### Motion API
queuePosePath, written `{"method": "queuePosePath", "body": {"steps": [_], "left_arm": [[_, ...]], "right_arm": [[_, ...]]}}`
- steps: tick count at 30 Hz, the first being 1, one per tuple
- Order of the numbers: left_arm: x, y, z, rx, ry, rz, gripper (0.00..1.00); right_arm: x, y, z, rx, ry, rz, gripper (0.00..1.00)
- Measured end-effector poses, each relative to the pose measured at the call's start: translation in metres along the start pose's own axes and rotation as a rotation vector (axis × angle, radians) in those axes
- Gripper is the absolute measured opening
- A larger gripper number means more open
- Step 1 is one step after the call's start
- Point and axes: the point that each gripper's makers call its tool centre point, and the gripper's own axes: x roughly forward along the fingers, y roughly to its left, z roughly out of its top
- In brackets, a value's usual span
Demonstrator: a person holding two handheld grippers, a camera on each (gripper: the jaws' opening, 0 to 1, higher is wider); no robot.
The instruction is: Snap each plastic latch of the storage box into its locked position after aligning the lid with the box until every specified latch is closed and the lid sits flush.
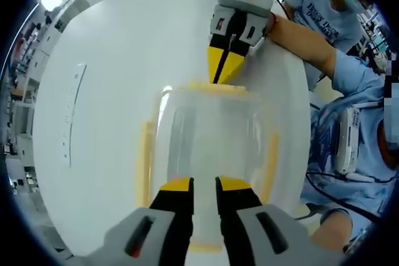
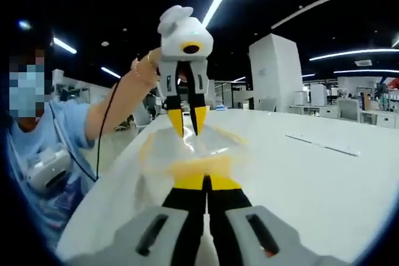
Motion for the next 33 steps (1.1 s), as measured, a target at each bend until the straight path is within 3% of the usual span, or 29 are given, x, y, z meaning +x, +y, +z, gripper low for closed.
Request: {"method": "queuePosePath", "body": {"steps": [6, 18, 22, 23, 24, 28, 30, 31, 33], "left_arm": [[-0.0005, 0.0014, -0.0011, -0.019, 0.009, -0.001, 0.14], [-0.0001, 0.0031, -0.0006, -0.028, 0.031, -0.003, 0.13], [0.0, 0.0038, -0.0006, -0.027, 0.034, -0.005, 0.13], [-0.0006, 0.0049, -0.0044, -0.021, 0.059, -0.004, 0.13], [0.0012, 0.0045, -0.001, -0.025, 0.036, -0.004, 0.13], [0.0026, 0.0042, -0.0026, -0.019, 0.05, 0.002, 0.13], [0.0027, 0.0032, -0.0029, -0.018, 0.051, 0.002, 0.13], [0.0027, 0.003, -0.0029, -0.02, 0.051, 0.002, 0.13], [0.0029, 0.0027, -0.0027, -0.02, 0.049, 0.002, 0.13]], "right_arm": [[0.0008, -0.0001, 0.0, 0.063, -0.016, 0.007, 0.0], [0.0012, 0.002, -0.0004, 0.09, -0.005, -0.011, 0.0], [0.0012, 0.0, -0.0009, 0.148, -0.03, 0.003, 0.0], [0.0018, 0.0003, -0.0008, 0.147, -0.03, 0.002, 0.0], [0.0037, 0.0064, 0.0015, 0.148, -0.028, 0.016, 0.0], [0.0034, -0.0011, 0.0, 0.128, -0.027, 0.001, 0.0], [0.0052, 0.0062, -0.0024, 0.119, -0.025, 0.001, 0.0], [0.0048, 0.0055, -0.0001, 0.153, -0.031, 0.004, 0.0], [0.0033, -0.0011, -0.0002, 0.11, -0.02, -0.003, 0.0]]}}
